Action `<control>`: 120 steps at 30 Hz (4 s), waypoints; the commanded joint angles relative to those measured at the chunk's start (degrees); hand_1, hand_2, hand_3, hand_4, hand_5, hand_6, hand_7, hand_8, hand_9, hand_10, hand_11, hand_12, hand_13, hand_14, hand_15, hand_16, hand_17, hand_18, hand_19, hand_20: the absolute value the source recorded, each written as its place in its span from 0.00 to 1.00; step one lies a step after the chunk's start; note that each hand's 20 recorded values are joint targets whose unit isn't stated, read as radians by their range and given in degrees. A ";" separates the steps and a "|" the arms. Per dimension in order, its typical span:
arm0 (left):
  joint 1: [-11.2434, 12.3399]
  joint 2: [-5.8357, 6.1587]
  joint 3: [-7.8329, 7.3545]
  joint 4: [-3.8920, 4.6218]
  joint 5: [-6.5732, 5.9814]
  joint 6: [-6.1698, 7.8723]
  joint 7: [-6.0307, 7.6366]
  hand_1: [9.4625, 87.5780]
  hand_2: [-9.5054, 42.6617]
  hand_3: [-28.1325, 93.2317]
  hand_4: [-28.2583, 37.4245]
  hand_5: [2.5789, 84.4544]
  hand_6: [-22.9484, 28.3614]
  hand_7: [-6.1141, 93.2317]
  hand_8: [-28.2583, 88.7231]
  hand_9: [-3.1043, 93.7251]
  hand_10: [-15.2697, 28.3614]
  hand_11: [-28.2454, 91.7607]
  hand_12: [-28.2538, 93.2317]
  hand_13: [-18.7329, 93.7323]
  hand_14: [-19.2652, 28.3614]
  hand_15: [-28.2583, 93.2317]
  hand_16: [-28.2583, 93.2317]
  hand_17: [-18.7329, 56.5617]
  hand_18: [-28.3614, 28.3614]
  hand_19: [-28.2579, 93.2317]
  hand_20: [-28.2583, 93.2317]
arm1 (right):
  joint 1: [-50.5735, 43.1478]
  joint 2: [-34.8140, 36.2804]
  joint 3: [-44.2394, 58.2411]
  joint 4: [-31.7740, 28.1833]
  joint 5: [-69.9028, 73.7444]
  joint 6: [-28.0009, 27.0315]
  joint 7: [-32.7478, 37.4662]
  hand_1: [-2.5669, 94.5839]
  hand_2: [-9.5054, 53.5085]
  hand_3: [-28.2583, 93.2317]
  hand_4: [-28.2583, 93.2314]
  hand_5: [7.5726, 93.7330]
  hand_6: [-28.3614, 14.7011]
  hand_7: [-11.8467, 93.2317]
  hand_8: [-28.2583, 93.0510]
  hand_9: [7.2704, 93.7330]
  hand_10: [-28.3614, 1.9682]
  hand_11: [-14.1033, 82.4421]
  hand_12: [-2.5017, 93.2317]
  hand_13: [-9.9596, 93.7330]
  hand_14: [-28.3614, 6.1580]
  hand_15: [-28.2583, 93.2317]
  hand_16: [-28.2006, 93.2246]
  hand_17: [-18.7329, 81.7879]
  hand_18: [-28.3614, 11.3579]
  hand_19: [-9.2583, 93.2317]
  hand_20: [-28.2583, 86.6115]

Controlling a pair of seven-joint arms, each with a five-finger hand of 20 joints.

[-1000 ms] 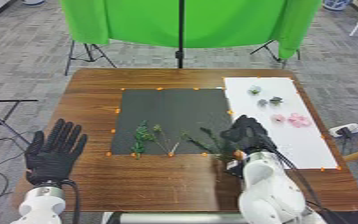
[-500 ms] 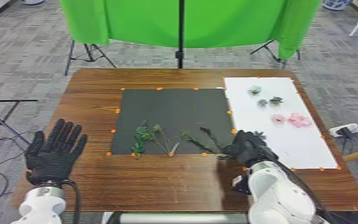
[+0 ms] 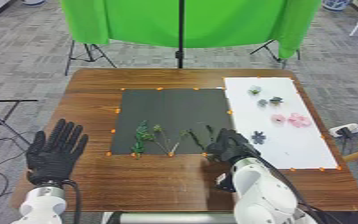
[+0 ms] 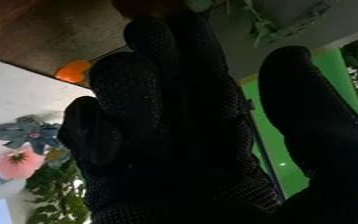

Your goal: Arrange flowers

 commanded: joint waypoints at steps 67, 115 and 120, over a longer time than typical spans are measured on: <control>1.60 -0.44 -0.86 0.09 0.05 -0.02 0.89 0.20 0.56 0.85 0.00 0.54 0.64 0.18 0.16 0.44 0.69 0.42 0.30 0.43 0.73 0.53 0.16 0.14 0.74 0.54 0.33 | -1.87 3.96 9.23 8.30 -10.94 19.83 -12.69 0.65 0.00 0.85 0.00 0.77 0.66 0.65 0.27 0.84 0.51 0.50 0.54 0.73 0.45 0.83 0.56 0.54 0.10 1.00 0.72; -2.37 6.07 2.35 1.59 11.64 5.08 2.34 0.21 0.56 0.85 0.00 0.54 0.65 0.16 0.16 0.44 0.69 0.41 0.29 0.42 0.73 0.52 0.16 0.14 0.74 0.53 0.33 | 33.39 -17.41 -24.21 33.76 -26.43 -1.50 -38.74 0.62 0.00 0.86 0.00 0.64 0.63 0.58 0.18 0.75 0.55 0.44 0.46 0.66 0.47 0.81 0.56 0.49 0.11 0.99 0.71; -2.63 5.94 2.50 1.81 10.74 4.57 2.51 0.21 0.56 0.85 0.00 0.54 0.64 0.16 0.16 0.44 0.69 0.41 0.29 0.42 0.74 0.52 0.16 0.14 0.74 0.53 0.33 | 33.05 -17.57 -24.28 33.60 -26.85 -0.80 -37.63 0.61 0.00 0.86 0.00 0.67 0.66 0.38 0.09 0.75 0.56 0.37 0.44 0.65 0.47 0.81 0.55 0.49 0.10 0.99 0.71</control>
